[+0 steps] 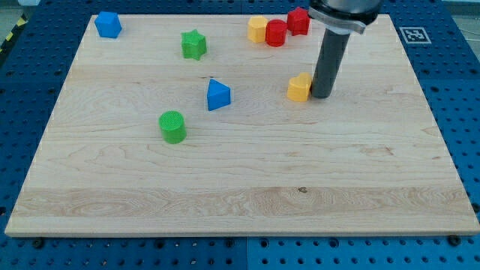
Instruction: Move the blue triangle towards the green star
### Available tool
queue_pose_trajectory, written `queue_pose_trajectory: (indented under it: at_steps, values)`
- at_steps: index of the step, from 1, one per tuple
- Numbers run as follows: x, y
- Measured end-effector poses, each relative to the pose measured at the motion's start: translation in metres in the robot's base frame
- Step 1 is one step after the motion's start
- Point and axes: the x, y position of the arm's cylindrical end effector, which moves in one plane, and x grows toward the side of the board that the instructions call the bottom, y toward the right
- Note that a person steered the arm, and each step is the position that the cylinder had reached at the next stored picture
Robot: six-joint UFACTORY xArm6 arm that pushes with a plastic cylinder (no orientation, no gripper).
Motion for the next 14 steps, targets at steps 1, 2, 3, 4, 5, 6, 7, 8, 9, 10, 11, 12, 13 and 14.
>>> queue_pose_trajectory:
  at_steps: [1,2,3,4,5,6,7,8,9,10,11,12,13,14]
  values:
    - [-0.020,-0.001]
    - [-0.022,-0.006]
    - [-0.002,0.005]
    - [0.021,0.048]
    - [0.047,0.042]
    - [0.052,0.003]
    - [0.046,-0.042]
    - [0.011,-0.071]
    - [-0.009,-0.091]
    - [0.009,-0.106]
    - [0.020,-0.111]
    - [0.025,-0.112]
    - [0.032,-0.112]
    - [0.032,-0.112]
